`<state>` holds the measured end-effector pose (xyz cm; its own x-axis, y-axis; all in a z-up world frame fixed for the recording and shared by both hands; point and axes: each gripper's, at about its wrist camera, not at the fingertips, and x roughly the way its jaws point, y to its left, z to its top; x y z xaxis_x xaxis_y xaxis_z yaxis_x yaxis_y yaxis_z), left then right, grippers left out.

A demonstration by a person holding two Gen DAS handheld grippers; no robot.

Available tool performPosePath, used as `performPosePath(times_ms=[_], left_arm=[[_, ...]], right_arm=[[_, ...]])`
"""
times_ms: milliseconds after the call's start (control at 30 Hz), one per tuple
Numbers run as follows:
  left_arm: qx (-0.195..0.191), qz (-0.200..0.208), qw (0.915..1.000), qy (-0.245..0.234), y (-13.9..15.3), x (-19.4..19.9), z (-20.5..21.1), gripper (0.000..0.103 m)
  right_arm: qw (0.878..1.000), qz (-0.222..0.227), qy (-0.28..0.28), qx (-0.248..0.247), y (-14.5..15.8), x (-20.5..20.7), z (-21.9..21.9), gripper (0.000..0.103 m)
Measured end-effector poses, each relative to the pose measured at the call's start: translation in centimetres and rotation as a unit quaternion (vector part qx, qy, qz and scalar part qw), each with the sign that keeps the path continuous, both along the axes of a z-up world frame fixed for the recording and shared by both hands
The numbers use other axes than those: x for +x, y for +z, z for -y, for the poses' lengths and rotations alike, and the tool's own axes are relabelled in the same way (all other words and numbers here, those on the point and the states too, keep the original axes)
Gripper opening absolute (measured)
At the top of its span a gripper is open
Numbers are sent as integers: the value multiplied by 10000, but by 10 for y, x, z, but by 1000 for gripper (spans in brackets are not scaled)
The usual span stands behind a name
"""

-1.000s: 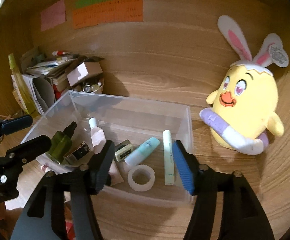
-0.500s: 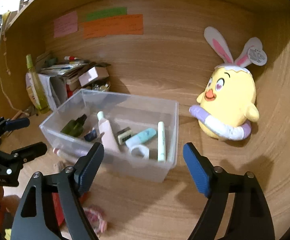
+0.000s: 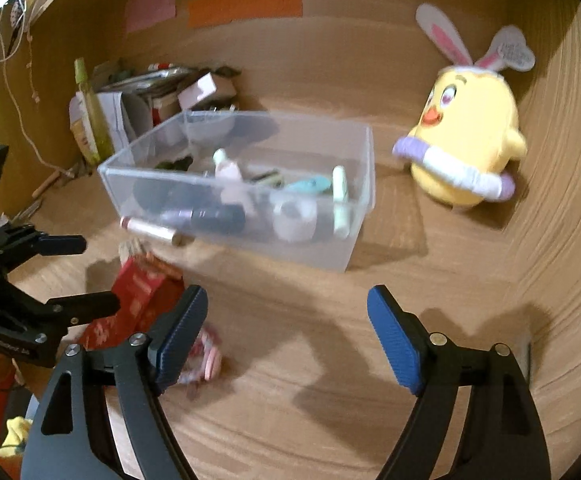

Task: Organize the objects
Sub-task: 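Move left tool to the red packet while right tool moves to the pink bracelet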

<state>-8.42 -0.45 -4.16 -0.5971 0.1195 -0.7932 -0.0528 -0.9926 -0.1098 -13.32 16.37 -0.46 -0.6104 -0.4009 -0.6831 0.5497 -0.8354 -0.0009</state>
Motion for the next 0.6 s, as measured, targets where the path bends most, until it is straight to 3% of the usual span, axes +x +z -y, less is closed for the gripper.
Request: performPosePath(times_ms=[167,400,600], left_arm=[[371,189,9991,-127,-6,4,-3,97],[447,311,9984,-176,-6,-2,-10,97],[439,338,9982,-224,-6,-14,-18,97]], right_arm=[[9992,355,157,29,-18,5,1,76],[9969,657,411,93,-33,11,10,45],[9959,675,591,150,-36,17,13,25]])
